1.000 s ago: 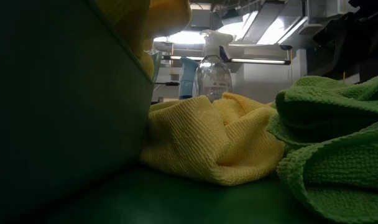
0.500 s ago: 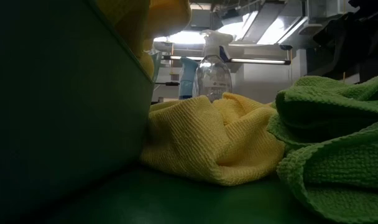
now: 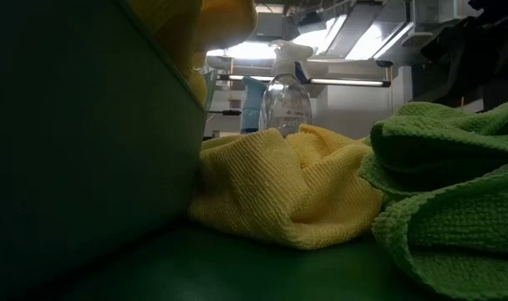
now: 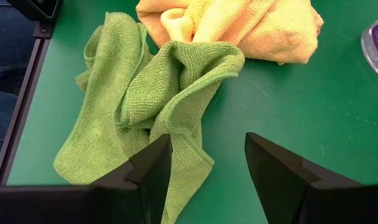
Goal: Sort microfiber towel by color & place in baskets
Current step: Put the pink towel into the orange bin
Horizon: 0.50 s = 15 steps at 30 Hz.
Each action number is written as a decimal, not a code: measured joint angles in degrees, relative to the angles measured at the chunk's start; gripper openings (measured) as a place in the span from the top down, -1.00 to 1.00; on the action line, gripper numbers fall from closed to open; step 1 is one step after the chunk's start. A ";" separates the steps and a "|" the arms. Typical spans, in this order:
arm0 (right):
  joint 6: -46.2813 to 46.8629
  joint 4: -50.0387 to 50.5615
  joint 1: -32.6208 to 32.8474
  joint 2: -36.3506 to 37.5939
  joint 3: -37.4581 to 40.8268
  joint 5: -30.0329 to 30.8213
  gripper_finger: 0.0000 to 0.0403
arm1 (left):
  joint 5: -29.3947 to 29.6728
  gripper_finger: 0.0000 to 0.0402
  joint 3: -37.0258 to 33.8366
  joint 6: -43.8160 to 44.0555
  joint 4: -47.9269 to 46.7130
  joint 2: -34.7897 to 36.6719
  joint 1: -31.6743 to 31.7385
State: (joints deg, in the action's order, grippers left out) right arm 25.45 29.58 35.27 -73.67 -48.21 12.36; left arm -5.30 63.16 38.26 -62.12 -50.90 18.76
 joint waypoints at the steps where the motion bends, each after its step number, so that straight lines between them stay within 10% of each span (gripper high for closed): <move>1: 0.02 0.00 -0.01 0.00 0.00 0.00 -0.02 | 2.70 0.41 0.00 -0.64 1.31 -0.08 0.00; 9: -0.04 0.01 0.00 0.00 0.00 0.00 -0.02 | 24.06 0.41 0.00 -7.56 15.05 -3.09 1.83; 15: -2.50 0.02 -0.03 0.00 0.00 1.19 -0.02 | 23.91 0.41 0.00 -14.12 28.29 -8.97 10.77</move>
State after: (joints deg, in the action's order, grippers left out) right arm 22.95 29.61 35.23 -73.67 -48.21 13.55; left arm 18.61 63.16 24.13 -33.83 -59.87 29.53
